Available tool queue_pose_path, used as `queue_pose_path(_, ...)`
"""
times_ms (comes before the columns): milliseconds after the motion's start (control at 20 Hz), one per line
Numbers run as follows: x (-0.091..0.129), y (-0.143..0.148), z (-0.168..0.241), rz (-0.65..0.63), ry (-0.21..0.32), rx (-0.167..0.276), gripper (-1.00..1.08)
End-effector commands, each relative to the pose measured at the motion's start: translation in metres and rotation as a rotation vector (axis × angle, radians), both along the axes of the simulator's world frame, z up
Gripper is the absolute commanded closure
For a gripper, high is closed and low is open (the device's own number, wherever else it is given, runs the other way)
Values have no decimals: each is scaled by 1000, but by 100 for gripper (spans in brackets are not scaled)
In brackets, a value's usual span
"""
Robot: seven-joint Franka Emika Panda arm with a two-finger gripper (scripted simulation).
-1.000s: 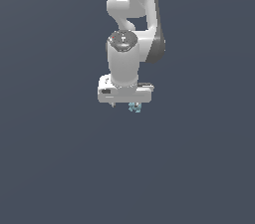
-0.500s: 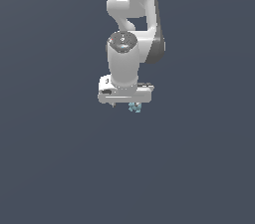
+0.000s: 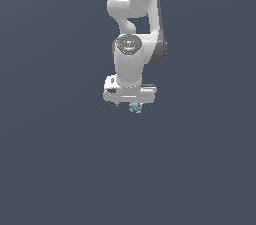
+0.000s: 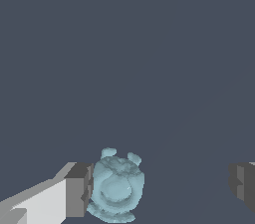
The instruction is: Pick up the object and move it to a goal position.
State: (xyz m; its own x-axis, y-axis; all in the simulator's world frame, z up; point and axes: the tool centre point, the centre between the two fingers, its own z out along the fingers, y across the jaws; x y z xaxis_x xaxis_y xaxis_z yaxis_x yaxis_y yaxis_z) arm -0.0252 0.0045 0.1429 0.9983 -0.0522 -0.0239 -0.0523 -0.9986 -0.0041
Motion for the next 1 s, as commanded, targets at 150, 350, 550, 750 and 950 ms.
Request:
queue_pose_path(150, -21, 15, -18, -78, -7, -3, -92)
queue_pose_path(350, -40, 25, -33, -145, -13, -6, -92)
queue_pose_path(550, -56, 33, -43, -196, -18, -7, -92)
queue_pose_path(750, -66, 38, -49, -230, -21, -8, -92)
queue_pose_path(950, -72, 40, -52, -247, -23, -8, -92)
